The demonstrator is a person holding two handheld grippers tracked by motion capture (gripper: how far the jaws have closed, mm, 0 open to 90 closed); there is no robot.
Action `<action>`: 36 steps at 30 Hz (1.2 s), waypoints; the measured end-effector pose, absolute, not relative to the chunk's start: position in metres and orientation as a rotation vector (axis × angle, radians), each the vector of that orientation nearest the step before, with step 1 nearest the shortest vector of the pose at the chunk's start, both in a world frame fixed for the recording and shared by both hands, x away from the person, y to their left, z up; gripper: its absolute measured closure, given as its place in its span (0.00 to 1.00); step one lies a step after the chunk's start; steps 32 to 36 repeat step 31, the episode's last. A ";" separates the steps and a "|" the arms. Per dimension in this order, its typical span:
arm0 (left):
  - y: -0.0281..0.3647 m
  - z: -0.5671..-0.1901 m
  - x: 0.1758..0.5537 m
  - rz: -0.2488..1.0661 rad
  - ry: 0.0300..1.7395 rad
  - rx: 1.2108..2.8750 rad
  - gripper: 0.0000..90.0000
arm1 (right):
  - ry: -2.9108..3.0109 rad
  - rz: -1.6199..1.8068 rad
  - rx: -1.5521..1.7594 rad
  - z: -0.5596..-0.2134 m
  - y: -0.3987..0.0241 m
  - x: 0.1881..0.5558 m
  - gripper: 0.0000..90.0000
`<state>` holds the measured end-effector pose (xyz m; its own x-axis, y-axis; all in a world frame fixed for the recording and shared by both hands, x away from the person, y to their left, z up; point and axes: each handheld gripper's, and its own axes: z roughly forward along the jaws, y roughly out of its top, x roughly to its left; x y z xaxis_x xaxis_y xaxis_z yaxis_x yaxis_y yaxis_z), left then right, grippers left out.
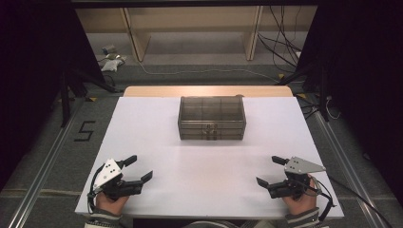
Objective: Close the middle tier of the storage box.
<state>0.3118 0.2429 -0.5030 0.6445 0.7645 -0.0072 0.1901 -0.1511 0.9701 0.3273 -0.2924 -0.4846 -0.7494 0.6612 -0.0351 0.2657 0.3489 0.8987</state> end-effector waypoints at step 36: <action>0.247 -0.513 0.319 0.642 0.837 1.734 0.04 | 2.213 1.404 0.835 -0.492 -0.297 0.329 0.01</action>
